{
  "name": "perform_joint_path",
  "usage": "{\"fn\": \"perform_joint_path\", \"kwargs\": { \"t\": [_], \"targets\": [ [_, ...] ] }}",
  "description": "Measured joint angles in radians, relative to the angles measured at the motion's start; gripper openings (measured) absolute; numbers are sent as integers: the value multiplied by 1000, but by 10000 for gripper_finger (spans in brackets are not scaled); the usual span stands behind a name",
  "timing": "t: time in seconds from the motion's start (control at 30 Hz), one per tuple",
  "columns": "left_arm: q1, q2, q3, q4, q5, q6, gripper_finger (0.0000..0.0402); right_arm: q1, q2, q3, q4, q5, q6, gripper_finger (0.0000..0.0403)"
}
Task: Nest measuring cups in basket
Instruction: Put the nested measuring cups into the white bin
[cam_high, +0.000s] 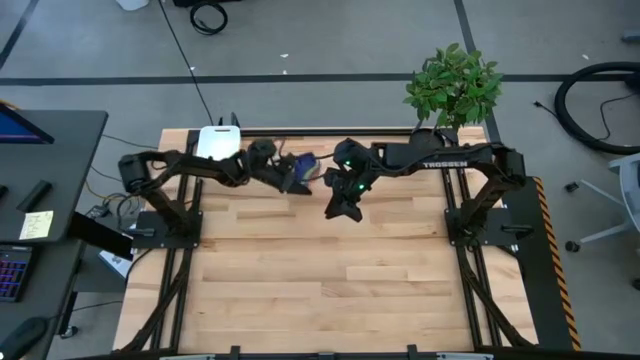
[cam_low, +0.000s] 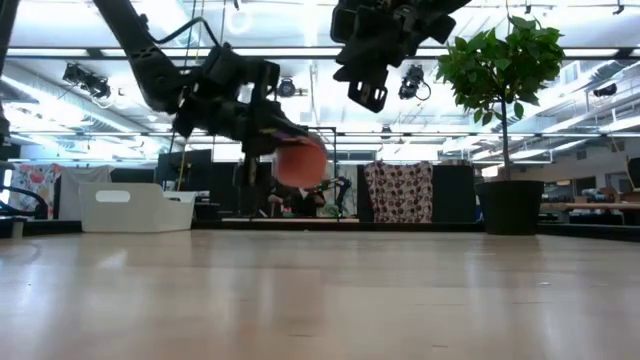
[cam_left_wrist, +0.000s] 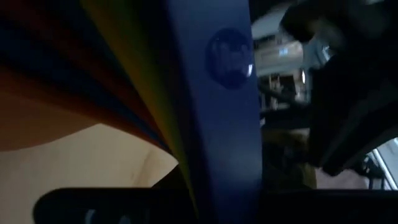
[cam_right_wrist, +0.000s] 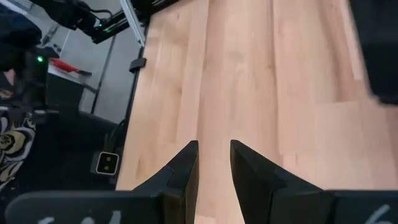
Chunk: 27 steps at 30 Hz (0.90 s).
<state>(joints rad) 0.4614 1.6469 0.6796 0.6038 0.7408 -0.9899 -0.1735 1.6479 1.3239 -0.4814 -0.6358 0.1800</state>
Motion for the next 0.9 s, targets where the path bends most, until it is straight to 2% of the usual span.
{"fn": "perform_joint_path", "kwargs": {
  "t": [0.3,0.6,0.8,0.9],
  "targets": [
    [153,-198,0,-191,-68,57,47,-6,-63,0,-58,80,-27,96],
    [307,-460,1,-595,-134,182,47,-7,-72,0,-57,97,-35,96],
    [443,-610,1,-755,-96,225,47,-7,-72,0,-55,134,-52,96],
    [507,-655,1,-890,-74,292,47,-8,-72,0,-53,142,-53,96]
  ]
}}
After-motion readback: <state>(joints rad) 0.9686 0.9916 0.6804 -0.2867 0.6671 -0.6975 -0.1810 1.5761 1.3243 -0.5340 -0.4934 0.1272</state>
